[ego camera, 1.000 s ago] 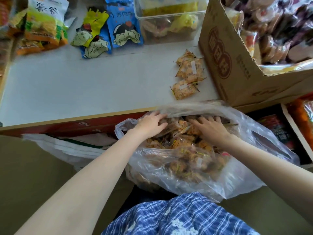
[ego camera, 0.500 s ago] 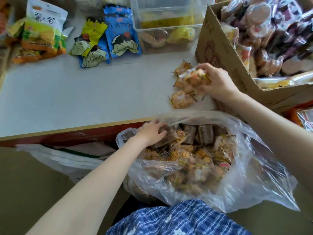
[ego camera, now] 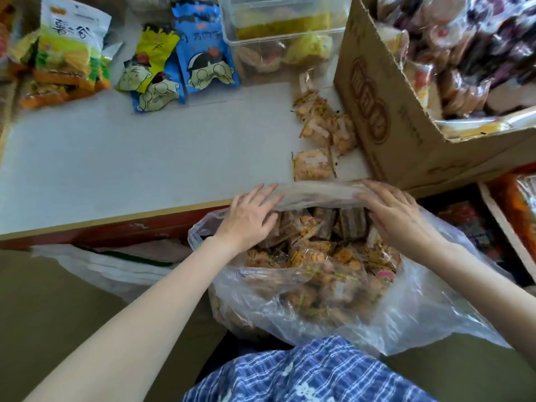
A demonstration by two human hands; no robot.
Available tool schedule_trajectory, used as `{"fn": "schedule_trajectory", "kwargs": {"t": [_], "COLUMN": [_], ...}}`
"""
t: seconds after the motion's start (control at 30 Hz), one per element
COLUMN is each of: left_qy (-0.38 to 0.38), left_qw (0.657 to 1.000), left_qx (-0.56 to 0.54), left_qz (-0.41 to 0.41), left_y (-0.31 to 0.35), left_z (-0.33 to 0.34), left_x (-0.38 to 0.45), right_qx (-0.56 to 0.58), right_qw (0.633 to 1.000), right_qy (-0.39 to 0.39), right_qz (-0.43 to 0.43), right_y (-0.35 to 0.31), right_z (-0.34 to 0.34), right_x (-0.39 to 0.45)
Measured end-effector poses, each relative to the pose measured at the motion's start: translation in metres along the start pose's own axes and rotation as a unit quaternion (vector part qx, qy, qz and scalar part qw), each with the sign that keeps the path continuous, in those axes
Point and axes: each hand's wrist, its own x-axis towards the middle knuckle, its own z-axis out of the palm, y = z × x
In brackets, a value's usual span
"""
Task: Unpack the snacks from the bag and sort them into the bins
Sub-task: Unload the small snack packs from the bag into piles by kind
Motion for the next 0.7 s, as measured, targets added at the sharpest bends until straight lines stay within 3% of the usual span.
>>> {"fn": "schedule_trajectory", "kwargs": {"t": [0.17, 0.23, 0.4, 0.47, 0.53, 0.6, 0.7], "left_qy": [-0.121, -0.164, -0.227, -0.206, -0.187, -0.173, -0.096], "left_qw": [0.988, 0.980, 0.973, 0.971, 0.967, 0.976, 0.991], "left_qx": [0.068, 0.094, 0.021, -0.069, -0.114, -0.093, -0.077], "left_qz": [0.069, 0.064, -0.038, -0.103, -0.130, -0.095, -0.043], "left_y": [0.005, 0.005, 0.017, 0.025, 0.026, 0.023, 0.020], "left_z": [-0.004, -0.007, -0.009, -0.005, -0.003, -0.002, -0.005], "left_x": [0.019, 0.027, 0.061, 0.071, 0.074, 0.069, 0.048], "right_qx": [-0.123, -0.129, -0.081, -0.044, -0.031, -0.050, -0.136], "right_qw": [0.989, 0.984, 0.972, 0.966, 0.970, 0.991, 0.971], "right_qy": [-0.082, -0.115, -0.184, -0.199, -0.165, -0.098, -0.176], "right_qz": [-0.015, 0.039, 0.122, 0.160, 0.174, 0.077, -0.091], "right_y": [0.060, 0.074, 0.073, 0.067, 0.058, 0.049, 0.034], "right_z": [0.018, 0.017, 0.029, 0.030, 0.022, 0.015, 0.021], "right_x": [-0.052, -0.041, -0.010, -0.016, -0.025, -0.035, -0.050]}}
